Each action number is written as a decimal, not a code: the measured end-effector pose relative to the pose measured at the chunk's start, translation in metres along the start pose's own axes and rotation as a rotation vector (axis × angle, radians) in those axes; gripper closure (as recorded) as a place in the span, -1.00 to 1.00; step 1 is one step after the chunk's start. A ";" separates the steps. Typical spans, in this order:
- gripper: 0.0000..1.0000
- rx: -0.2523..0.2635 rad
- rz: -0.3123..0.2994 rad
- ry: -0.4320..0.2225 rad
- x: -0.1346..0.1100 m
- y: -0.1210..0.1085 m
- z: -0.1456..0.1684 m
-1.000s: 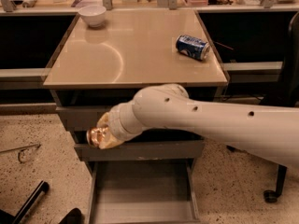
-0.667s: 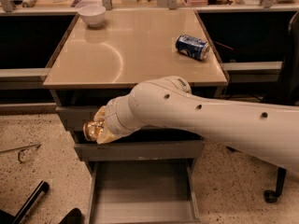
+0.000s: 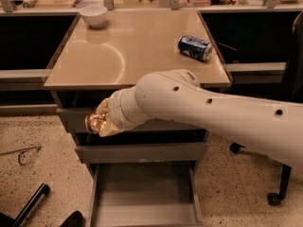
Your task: Pick orange can from bottom drawer and place on counter
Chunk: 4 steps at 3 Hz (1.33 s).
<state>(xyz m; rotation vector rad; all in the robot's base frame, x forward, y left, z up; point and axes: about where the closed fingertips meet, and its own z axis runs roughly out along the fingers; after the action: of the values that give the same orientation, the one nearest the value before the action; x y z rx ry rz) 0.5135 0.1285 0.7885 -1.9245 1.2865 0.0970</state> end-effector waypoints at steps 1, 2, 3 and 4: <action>1.00 0.065 -0.060 0.012 -0.005 -0.057 -0.033; 1.00 0.137 -0.073 0.057 0.003 -0.128 -0.061; 1.00 0.196 0.016 0.094 0.046 -0.162 -0.067; 1.00 0.184 0.128 0.066 0.094 -0.169 -0.044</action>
Offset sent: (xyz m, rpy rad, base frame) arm 0.1570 -0.0451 0.1791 -0.0161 -0.2301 -0.1455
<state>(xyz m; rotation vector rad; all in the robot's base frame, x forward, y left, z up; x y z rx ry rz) 0.6794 0.0574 0.8712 -1.7020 1.4121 -0.0199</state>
